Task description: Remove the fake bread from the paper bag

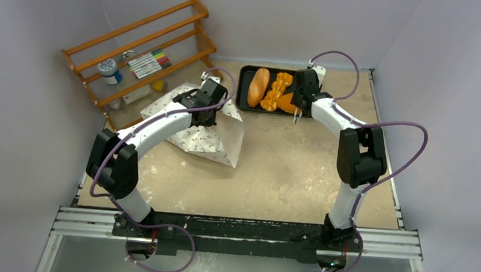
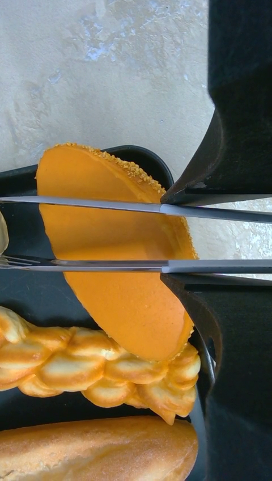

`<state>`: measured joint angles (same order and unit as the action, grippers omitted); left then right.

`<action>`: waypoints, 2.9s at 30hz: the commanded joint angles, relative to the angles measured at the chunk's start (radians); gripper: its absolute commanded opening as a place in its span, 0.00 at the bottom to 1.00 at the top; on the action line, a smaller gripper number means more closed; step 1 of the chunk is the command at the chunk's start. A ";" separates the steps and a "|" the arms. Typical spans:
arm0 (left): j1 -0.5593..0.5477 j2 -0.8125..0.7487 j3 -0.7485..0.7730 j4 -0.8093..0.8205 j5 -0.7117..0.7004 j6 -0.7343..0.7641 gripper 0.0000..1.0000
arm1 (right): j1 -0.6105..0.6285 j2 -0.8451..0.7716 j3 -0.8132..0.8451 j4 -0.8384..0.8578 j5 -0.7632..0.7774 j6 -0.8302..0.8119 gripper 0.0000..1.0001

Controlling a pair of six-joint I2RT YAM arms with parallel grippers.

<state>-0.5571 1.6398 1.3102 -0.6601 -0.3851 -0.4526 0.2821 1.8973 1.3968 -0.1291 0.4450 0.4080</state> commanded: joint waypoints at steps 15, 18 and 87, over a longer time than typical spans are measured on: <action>0.009 -0.039 -0.002 0.024 -0.020 -0.005 0.03 | -0.003 -0.070 0.017 0.015 -0.003 0.020 0.48; 0.010 -0.037 -0.005 0.024 -0.020 -0.007 0.03 | -0.003 -0.073 0.015 0.014 -0.006 0.019 0.48; 0.006 -0.046 -0.033 -0.023 -0.028 -0.029 0.03 | 0.169 -0.378 -0.260 0.046 -0.064 0.018 0.43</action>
<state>-0.5571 1.6398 1.2778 -0.6792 -0.3885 -0.4686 0.4118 1.6142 1.1591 -0.1516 0.3542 0.4335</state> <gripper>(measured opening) 0.034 0.439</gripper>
